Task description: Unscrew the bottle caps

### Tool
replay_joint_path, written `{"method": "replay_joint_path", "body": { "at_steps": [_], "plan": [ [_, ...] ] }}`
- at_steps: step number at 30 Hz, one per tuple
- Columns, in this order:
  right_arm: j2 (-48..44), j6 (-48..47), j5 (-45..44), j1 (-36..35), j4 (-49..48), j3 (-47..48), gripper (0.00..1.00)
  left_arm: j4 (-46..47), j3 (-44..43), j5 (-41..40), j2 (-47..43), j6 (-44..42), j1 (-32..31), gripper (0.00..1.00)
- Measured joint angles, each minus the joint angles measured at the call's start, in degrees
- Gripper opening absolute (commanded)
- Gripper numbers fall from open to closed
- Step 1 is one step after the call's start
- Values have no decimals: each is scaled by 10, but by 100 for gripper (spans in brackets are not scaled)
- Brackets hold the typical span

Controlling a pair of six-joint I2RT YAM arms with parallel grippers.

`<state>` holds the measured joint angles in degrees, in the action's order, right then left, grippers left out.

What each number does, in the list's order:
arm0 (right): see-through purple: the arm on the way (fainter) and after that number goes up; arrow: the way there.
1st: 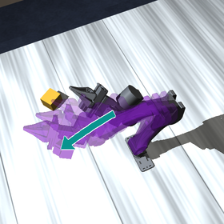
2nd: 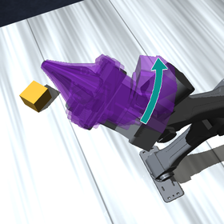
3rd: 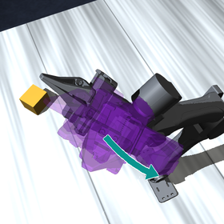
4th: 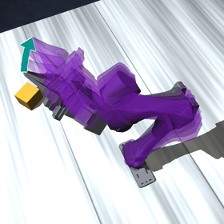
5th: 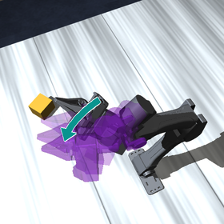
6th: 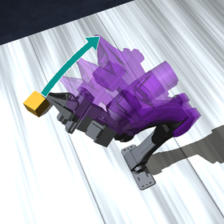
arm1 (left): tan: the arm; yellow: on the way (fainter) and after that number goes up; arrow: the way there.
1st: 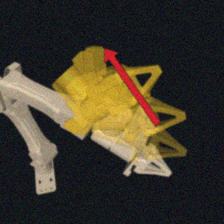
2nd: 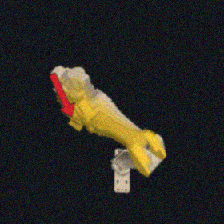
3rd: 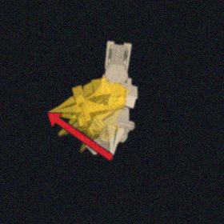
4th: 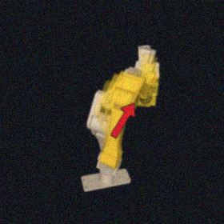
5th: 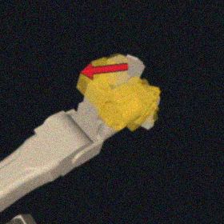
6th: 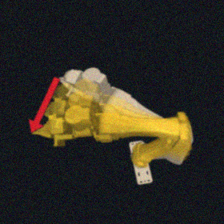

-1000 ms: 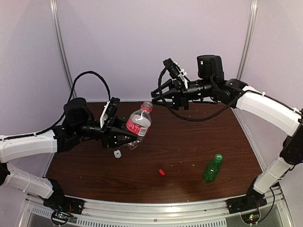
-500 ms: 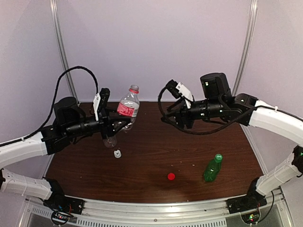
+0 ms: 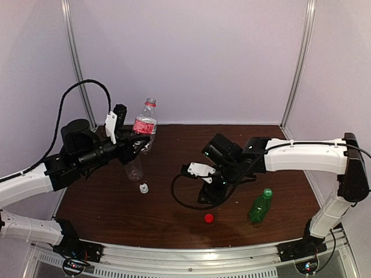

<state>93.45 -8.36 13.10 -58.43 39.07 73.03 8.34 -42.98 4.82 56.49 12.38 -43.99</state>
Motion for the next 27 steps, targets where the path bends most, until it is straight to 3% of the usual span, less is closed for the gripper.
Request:
{"method": "replay_joint_path", "body": {
  "at_steps": [17,27],
  "plan": [
    [116,-7,-3,-29,80,7,70,-24,0,-25,-23,-10,0,15],
    [137,-9,-10,-30,80,7,59,-25,0,-27,-26,-14,0,15]
  ]
}}
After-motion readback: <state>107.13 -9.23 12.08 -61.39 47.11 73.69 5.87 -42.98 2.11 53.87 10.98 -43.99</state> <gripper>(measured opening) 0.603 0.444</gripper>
